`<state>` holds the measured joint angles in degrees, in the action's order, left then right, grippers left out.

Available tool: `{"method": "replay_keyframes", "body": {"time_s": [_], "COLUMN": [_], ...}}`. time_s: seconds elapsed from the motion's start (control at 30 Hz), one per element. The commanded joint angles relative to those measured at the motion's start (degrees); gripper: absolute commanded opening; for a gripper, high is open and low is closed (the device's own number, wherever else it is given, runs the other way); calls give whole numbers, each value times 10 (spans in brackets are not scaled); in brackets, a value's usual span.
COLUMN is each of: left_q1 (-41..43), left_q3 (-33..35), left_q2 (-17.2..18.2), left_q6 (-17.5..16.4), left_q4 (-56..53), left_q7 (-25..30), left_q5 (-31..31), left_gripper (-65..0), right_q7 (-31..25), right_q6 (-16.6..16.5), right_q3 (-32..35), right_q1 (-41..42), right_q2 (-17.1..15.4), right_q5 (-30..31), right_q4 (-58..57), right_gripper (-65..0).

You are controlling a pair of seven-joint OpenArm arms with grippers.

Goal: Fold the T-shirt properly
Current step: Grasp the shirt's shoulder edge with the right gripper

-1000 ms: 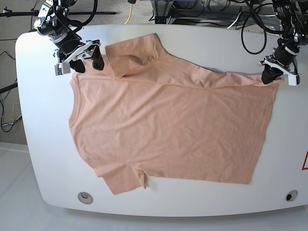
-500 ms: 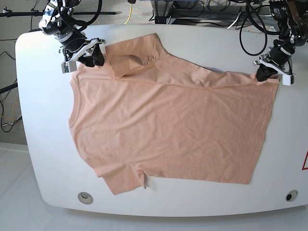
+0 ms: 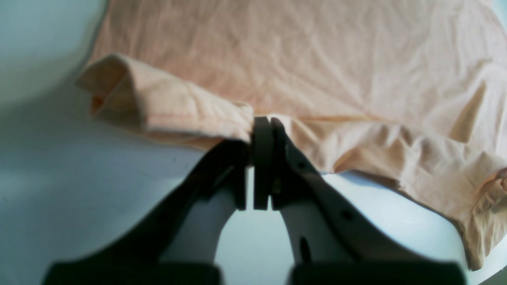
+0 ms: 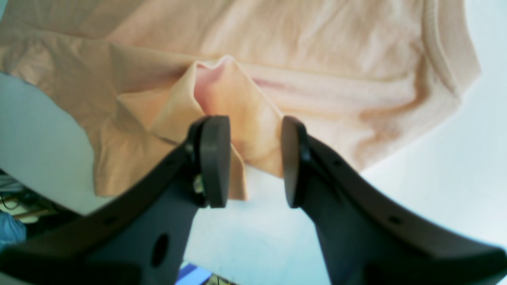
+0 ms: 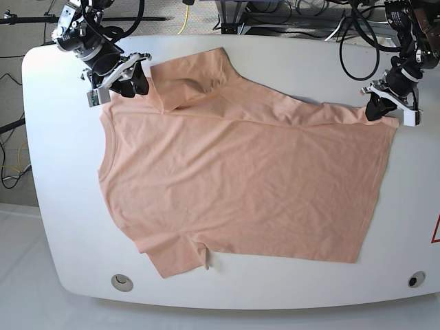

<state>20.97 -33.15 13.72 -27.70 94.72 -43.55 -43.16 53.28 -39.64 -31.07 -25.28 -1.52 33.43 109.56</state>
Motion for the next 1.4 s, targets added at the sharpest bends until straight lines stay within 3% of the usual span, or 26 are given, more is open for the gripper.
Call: {"method": "replay_keyframes", "body": {"time_s": [0.0, 0.2, 0.47, 0.53, 1.2, 1.27, 1.37], "left_q1": [-1, -4, -4, -4, -4, -4, -4], "left_q3": [-3, -3, 0, 0, -1, -1, -1], "left_q2": [8, 8, 8, 8, 8, 8, 8], "left_q6": [-4, -4, -4, -4, -4, -4, -4], "left_q4": [22, 22, 22, 22, 21, 21, 21], "left_q7": [11, 11, 11, 11, 11, 11, 11], "left_q5": [-10, -8, -8, -8, -7, -7, -7], "left_gripper": [-649, -649, -649, -649, -649, -649, -649], "right_q7": [29, 70, 72, 72, 71, 71, 71], "right_q6": [-4, -4, -4, -4, -4, -4, -4], "right_q3": [-2, -2, -1, -1, 79, 83, 91], "right_q1": [-2, -2, -9, -9, 4, 4, 5], "right_q2": [-2, 0, 8, 9, 9, 9, 9], "right_q5": [11, 11, 9, 5, 5, 5, 5], "right_q4": [13, 9, 0, -5, -80, -80, -78], "right_gripper": [-441, -421, -183, -151, -188, -209, -301]}}
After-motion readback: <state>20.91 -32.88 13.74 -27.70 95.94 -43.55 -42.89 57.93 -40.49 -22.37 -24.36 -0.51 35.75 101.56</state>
